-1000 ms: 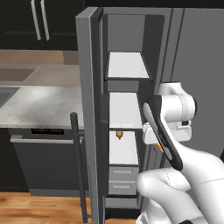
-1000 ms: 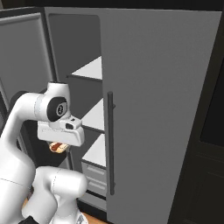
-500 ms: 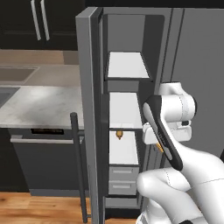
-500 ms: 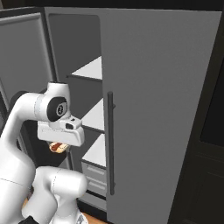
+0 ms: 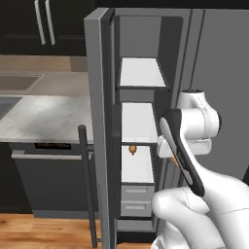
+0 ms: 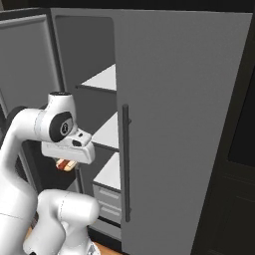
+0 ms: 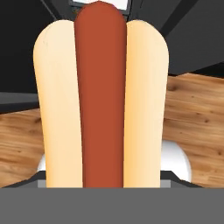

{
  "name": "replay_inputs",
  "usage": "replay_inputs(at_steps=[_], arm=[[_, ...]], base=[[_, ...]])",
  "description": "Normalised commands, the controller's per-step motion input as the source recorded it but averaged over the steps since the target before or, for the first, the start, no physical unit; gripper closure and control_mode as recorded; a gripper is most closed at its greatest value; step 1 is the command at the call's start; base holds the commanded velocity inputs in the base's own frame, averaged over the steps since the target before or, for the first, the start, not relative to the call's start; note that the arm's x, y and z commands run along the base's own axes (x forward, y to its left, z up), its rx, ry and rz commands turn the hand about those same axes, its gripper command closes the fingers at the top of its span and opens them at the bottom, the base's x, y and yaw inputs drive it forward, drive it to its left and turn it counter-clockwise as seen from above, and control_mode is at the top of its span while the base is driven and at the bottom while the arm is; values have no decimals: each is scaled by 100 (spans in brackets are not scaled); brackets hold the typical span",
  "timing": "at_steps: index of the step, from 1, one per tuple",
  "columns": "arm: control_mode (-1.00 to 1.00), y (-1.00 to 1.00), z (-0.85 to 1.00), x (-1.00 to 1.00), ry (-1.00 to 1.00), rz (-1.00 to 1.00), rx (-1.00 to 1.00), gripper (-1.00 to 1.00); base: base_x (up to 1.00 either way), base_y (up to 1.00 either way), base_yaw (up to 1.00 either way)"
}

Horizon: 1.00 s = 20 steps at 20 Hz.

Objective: Store the hot dog in the freezer for long-term storage. Close the freezer door after placing the cooked food.

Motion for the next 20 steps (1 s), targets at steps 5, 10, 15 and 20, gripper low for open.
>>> replay_inputs(at_steps=[5, 10, 15, 20], arm=[[-100, 6, 10, 17, -23, -1, -3, 100], [-100, 7, 37, 36, -17, -11, -1, 100], [-100, 3, 42, 46, -37, -18, -2, 100], [-100, 1, 37, 44, -37, -12, -2, 100]], base=[[0, 0, 0], [0, 0, 0], [0, 0, 0], [0, 0, 0]])
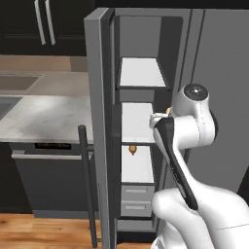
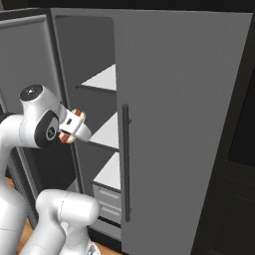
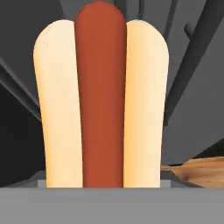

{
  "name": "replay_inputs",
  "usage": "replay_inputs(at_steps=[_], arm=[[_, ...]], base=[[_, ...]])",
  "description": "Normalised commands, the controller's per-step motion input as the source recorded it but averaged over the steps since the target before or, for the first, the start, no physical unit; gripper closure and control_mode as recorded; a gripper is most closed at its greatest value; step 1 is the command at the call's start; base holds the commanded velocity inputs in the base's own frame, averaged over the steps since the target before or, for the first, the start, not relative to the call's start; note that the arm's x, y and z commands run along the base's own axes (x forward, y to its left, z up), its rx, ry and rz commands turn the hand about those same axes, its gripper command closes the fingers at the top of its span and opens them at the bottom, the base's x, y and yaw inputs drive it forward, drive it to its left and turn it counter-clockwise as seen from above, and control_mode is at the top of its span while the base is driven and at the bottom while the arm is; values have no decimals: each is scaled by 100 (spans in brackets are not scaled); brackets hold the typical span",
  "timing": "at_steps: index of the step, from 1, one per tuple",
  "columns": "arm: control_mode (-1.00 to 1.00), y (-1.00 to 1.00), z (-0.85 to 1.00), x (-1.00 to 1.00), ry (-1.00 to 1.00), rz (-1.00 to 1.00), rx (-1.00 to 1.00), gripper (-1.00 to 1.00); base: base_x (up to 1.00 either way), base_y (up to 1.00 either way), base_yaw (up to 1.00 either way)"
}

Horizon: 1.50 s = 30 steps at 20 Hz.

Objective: Store the hot dog in the freezer for long-term storage. Close the freezer door after placing the cooked food.

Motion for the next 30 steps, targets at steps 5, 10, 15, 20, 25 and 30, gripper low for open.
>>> replay_inputs(at_steps=[5, 10, 15, 20, 25, 30], arm=[[-100, 0, 50, 36, -21, -7, 3, 100], [-100, 0, 31, 26, -13, 0, 0, 100], [-100, 0, 10, 7, -1, 0, 0, 100], [-100, 5, 29, 17, -5, 0, 0, 100], [-100, 3, 40, 32, -2, 0, 0, 100], [-100, 0, 18, 25, 0, 0, 0, 100]], base=[[0, 0, 0], [0, 0, 0], [0, 0, 0], [0, 0, 0], [0, 0, 0], [0, 0, 0]])
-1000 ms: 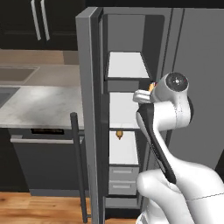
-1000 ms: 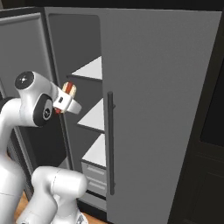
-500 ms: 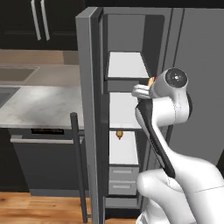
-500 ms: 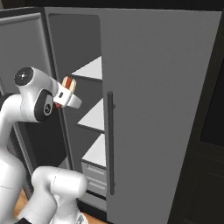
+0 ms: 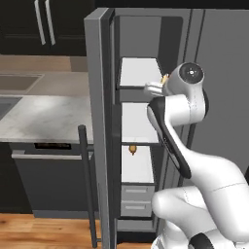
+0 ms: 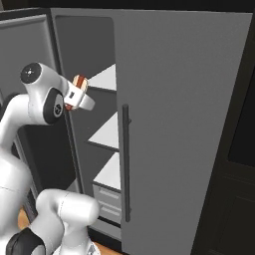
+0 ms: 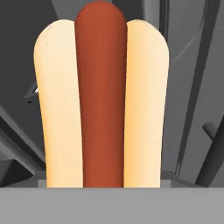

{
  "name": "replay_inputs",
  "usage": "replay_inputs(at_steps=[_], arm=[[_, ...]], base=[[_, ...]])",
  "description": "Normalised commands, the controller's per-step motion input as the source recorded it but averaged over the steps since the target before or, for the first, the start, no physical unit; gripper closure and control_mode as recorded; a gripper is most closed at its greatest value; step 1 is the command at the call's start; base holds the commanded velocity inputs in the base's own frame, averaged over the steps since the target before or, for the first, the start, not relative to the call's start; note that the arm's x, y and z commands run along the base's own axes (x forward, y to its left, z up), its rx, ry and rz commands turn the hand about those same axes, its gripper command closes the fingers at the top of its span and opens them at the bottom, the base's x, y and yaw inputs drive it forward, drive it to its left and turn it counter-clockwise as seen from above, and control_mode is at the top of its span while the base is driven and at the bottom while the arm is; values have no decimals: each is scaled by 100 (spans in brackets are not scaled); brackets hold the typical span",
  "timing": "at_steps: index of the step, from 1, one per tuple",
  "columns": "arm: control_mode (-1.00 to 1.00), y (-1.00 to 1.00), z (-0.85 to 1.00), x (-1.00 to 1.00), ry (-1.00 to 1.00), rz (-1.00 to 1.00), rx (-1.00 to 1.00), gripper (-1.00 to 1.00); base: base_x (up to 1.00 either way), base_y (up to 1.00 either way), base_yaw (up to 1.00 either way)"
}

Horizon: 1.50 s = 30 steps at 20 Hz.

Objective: Store the hot dog in the freezer for long-term storage. Close the freezer door after placing the cooked food.

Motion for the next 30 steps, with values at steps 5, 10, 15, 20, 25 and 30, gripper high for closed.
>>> replay_inputs(at_steps=[5, 10, 15, 20, 25, 30], arm=[[-100, 1, 0, 44, 0, 0, 0, 100], [-100, 1, 0, 54, 0, 0, 0, 100], [-100, 1, 0, 53, 0, 0, 0, 100], [-100, 0, 0, 46, 3, 0, 0, 100], [-100, 0, 0, 60, 9, 0, -3, 100], [-100, 0, 0, 53, 5, 0, -4, 100]], base=[[0, 0, 0], [0, 0, 0], [0, 0, 0], [0, 0, 0], [0, 0, 0], [0, 0, 0]])
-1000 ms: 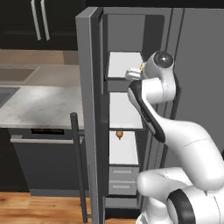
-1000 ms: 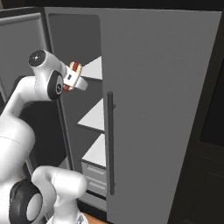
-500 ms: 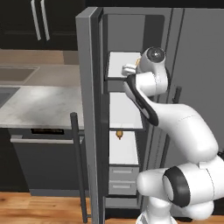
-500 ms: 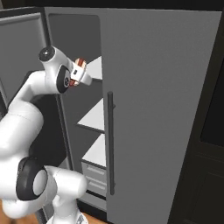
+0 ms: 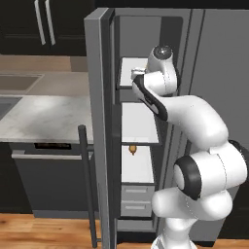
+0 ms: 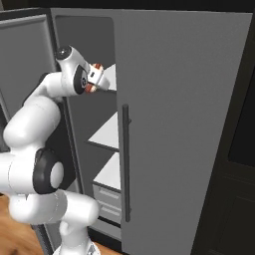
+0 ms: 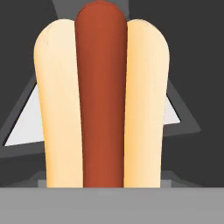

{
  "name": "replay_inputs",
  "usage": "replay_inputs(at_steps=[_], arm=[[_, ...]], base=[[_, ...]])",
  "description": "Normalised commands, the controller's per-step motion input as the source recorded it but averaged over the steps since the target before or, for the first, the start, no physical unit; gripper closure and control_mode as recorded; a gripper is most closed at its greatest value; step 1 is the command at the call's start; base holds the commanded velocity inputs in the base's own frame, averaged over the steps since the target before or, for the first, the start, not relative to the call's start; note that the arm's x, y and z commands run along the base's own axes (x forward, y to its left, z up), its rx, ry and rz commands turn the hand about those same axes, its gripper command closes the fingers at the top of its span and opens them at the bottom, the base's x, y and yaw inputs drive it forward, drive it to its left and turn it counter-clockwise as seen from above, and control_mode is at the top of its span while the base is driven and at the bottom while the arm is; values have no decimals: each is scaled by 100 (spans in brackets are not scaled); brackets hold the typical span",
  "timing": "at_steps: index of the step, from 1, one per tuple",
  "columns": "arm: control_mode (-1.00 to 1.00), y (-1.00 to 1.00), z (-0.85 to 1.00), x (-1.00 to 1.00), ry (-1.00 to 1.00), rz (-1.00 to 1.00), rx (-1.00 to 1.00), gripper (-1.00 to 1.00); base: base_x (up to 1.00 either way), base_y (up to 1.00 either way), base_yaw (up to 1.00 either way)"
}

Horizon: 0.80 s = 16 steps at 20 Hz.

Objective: Store the hot dog in the freezer for long-term storage. Close the freezer door after placing the cooked food.

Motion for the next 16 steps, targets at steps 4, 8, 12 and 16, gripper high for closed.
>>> replay_inputs(at_steps=[4, 8, 12, 16], arm=[[-100, 0, 0, 48, 3, 0, -3, 100], [-100, 0, -1, 29, 2, 0, -2, 100], [-100, -6, -12, 31, 0, 0, 0, 100], [-100, -13, -7, 41, 0, 0, 0, 100]], base=[[0, 0, 0], [0, 0, 0], [0, 0, 0], [0, 0, 0]])
